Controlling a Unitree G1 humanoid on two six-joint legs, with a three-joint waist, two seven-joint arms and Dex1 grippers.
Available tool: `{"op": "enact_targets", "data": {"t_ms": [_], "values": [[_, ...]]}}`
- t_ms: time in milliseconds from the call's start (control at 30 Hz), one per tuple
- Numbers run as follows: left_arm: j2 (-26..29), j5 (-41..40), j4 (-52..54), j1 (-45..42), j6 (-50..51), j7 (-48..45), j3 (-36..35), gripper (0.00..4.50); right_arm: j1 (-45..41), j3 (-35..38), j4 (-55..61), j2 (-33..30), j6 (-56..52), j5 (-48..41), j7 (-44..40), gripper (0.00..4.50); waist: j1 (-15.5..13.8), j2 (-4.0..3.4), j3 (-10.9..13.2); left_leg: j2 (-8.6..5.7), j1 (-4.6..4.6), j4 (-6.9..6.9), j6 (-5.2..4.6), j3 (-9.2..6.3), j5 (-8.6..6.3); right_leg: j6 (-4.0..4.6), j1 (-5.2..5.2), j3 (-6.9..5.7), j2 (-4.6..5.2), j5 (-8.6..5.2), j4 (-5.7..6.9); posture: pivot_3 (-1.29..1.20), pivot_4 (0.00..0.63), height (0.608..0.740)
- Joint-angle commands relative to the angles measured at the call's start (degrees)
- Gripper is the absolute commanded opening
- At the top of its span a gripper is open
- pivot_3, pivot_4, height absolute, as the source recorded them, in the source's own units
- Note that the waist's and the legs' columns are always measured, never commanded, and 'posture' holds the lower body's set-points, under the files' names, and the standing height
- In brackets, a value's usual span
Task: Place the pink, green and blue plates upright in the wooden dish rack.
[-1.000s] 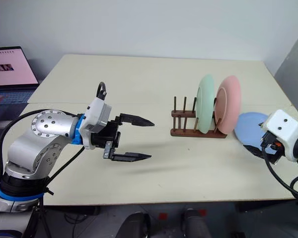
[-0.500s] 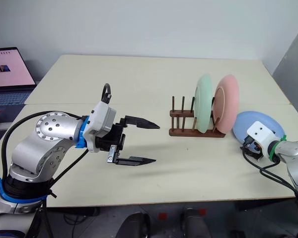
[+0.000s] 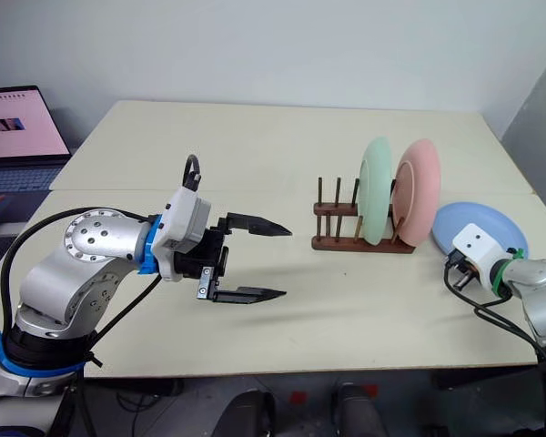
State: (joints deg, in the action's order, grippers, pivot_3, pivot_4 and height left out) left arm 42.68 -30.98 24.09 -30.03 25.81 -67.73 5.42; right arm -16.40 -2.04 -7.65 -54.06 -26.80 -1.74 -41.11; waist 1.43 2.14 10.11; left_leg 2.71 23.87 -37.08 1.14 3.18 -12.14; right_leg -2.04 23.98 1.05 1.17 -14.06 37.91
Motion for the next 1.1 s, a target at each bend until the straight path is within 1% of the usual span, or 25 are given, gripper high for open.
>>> {"op": "enact_targets", "data": {"t_ms": [33, 200, 300, 367, 400, 467, 533, 600, 733, 800, 900, 1000, 1100], "values": [[0.68, -0.98, 0.70, 0.50, 0.52, 1.90, -3.22, 4.50, 0.44, 4.82, 3.49, -1.60, 0.16, 0.66, 1.85, 0.03, 0.02, 0.00, 0.00, 0.00, 0.01, 0.00, 0.00, 0.01, 0.00, 0.00, 0.02, 0.02, 0.00, 0.00, 0.00, 0.00, 0.150, 0.739], [1.97, -1.72, -0.98, 2.30, 2.10, 4.57, -7.78, 4.50, -1.26, 12.20, 9.84, -5.24, 1.93, 2.49, 5.55, 0.03, 0.05, -0.07, 0.04, 0.00, 0.03, 0.04, 0.00, 0.05, 0.00, 0.00, 0.10, 0.05, 0.00, 0.00, 0.03, 0.00, 0.150, 0.739], [2.16, -1.68, -2.06, 3.07, 2.80, 6.44, -10.27, 4.50, -3.92, 14.81, 13.04, -7.22, 3.18, 3.36, 6.68, 0.03, 0.26, -0.11, 0.06, 0.02, 0.02, 0.06, 0.00, 0.05, 0.00, 0.01, 0.12, 0.04, -0.01, -0.01, 0.06, 0.00, 0.150, 0.739], [2.36, -2.22, -2.43, 3.53, 3.22, 6.97, -11.76, 4.50, -8.86, 15.66, 15.18, -6.82, 5.27, 1.78, 6.69, 0.03, 0.50, -0.12, 0.07, 0.04, -0.01, 0.07, 0.00, 0.05, 0.00, 0.02, 0.12, 0.04, -0.02, -0.01, 0.06, 0.00, 0.150, 0.739], [2.11, -2.71, -2.56, 3.63, 3.29, 7.44, -12.65, 4.50, -12.32, 15.69, 16.16, -5.65, 6.05, -0.02, 6.35, 0.03, 0.56, -0.13, 0.07, 0.05, -0.02, 0.07, 0.00, 0.07, 0.00, 0.02, 0.12, 0.05, -0.03, -0.01, 0.06, 0.00, 0.150, 0.739], [2.79, -3.09, -2.52, 4.36, 2.87, 6.76, -13.76, 4.50, -18.88, 15.02, 18.52, -2.48, 5.79, -4.54, 4.86, 0.03, 0.81, -0.15, 0.08, 0.06, -0.06, 0.07, 0.00, 0.06, 0.00, 0.02, 0.13, 0.08, -0.05, -0.01, 0.09, 0.00, 0.150, 0.739], [4.66, -2.27, -3.12, 5.36, 2.05, 5.16, -14.00, 4.50, -23.90, 14.21, 21.35, 1.38, 2.70, -9.46, 3.69, 0.03, 0.87, -0.15, 0.08, 0.08, -0.07, 0.09, 0.00, 0.03, 0.00, 0.03, 0.12, 0.07, -0.08, -0.01, 0.11, 0.00, 0.150, 0.739], [6.43, -0.65, -4.22, 6.20, 0.42, 4.27, -14.27, 4.50, -28.22, 13.90, 25.31, 6.48, -2.45, -16.25, 3.79, 0.03, 0.67, -0.14, 0.08, 0.11, -0.05, 0.12, 0.00, -0.03, 0.00, 0.11, 0.12, -0.01, -0.10, -0.05, 0.12, 0.00, 0.150, 0.739], [9.86, 0.68, -5.24, 7.61, -1.23, 2.35, -14.72, 4.50, -34.37, 15.70, 32.53, 17.73, -13.94, -32.18, 8.36, 0.03, 0.30, -0.16, 0.09, 0.13, 0.05, 0.15, 0.01, -0.02, 0.00, 0.29, 0.17, -0.03, -0.05, 0.00, 0.10, 0.00, 0.150, 0.739], [11.53, 1.31, -5.66, 8.46, -2.06, 0.99, -14.60, 4.50, -34.88, 17.77, 34.65, 22.58, -19.76, -40.39, 12.41, 0.03, -0.01, -0.15, 0.09, 0.13, 0.12, 0.16, 0.01, -0.04, -0.01, 0.44, 0.20, -0.08, 0.01, 0.07, 0.08, 0.00, 0.150, 0.739], [13.17, 0.28, -5.28, 9.15, -1.09, -0.26, -14.76, 4.50, -32.65, 21.18, 35.64, 27.29, -25.38, -50.99, 18.24, 0.03, -0.63, -0.13, 0.07, 0.39, 0.16, 0.14, 0.01, -0.01, -0.01, 0.46, 0.18, -0.12, 0.10, 0.07, 0.03, 0.00, 0.150, 0.739], [13.68, -0.48, -4.63, 9.01, -0.87, -0.47, -15.11, 4.50, -29.83, 23.11, 35.93, 30.17, -28.57, -60.15, 23.55, 0.03, -1.06, -0.11, 0.06, 0.38, 0.17, 0.10, 0.01, 0.05, -0.01, 0.46, 0.17, -0.09, 0.14, 0.08, 0.00, 0.00, 0.150, 0.739], [13.41, -0.70, -4.53, 8.51, -1.02, -0.03, -15.76, 4.50, -26.12, 23.38, 35.84, 31.56, -29.29, -65.46, 27.17, 0.03, -1.06, -0.11, 0.06, 0.45, 0.13, 0.11, 0.01, 0.08, -0.01, 0.47, 0.17, -0.08, 0.09, 0.08, 0.05, 0.00, 0.150, 0.739]]}}
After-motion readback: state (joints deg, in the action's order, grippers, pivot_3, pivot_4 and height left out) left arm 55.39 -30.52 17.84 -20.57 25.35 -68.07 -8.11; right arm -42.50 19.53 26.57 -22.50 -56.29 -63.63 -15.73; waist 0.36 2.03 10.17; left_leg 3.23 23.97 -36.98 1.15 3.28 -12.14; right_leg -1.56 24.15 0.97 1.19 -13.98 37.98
